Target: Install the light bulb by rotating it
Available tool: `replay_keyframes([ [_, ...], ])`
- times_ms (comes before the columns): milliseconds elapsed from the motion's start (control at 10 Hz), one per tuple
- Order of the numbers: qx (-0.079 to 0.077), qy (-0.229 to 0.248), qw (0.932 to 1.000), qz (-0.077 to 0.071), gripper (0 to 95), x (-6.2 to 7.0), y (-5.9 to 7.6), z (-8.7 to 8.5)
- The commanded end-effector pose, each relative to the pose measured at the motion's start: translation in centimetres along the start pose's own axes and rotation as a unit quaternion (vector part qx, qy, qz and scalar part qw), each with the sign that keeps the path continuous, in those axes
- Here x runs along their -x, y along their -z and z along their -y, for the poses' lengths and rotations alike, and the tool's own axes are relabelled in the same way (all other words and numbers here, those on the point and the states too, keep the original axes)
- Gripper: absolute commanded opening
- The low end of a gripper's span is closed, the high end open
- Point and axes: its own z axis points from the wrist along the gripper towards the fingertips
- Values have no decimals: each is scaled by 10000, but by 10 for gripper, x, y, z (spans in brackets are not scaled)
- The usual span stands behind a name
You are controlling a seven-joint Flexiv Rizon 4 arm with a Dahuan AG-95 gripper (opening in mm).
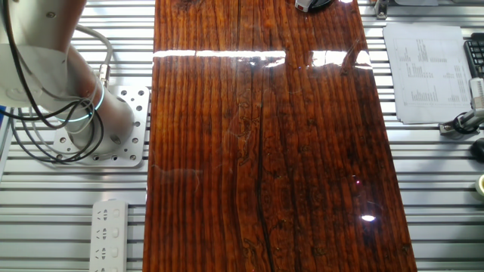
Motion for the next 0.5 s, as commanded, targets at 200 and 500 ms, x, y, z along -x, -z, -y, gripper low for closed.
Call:
replay_keyframes([
  [200, 18, -28, 10000, 33, 570, 0, -2, -2],
  [500, 31, -27, 10000, 38, 570, 0, -2, -2],
])
